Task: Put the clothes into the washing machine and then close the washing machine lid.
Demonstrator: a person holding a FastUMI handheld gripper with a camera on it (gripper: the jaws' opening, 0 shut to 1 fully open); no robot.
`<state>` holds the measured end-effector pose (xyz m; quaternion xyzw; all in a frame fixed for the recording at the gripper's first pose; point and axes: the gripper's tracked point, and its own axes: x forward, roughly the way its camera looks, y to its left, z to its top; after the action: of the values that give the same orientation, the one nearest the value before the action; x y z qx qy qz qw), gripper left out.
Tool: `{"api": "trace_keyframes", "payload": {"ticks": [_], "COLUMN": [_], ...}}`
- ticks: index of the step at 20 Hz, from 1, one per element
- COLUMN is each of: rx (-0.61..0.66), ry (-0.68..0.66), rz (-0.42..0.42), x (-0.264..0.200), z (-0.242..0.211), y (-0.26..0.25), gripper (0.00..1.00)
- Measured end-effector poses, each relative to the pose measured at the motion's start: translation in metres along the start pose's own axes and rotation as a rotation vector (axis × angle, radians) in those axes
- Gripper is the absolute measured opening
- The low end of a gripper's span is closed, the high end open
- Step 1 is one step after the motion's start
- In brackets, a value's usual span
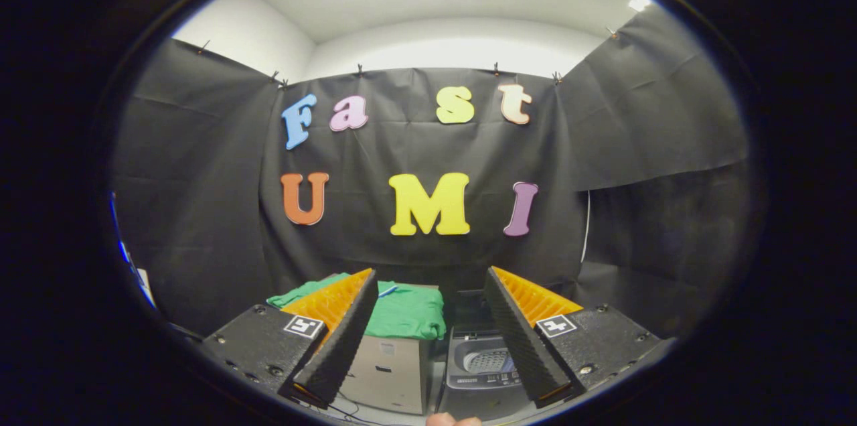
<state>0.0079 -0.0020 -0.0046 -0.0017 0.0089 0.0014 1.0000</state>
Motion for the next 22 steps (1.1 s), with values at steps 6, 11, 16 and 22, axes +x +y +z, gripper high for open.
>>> {"api": "trace_keyframes", "payload": {"ticks": [6, 11, 16, 22], "rx": [0.013, 0.049, 0.097, 0.091], "ry": [0.037, 0.135, 0.322, 0.550], "rz": [0.022, 0.061, 0.075, 0.089], "x": [0.005, 0.031, 0.076, 0.136], "z": [-0.010, -0.024, -0.048, -0.072], "y": [0.017, 0.056, 0.097, 0.138], "gripper": [1.00, 1.00, 1.00, 1.00]}}
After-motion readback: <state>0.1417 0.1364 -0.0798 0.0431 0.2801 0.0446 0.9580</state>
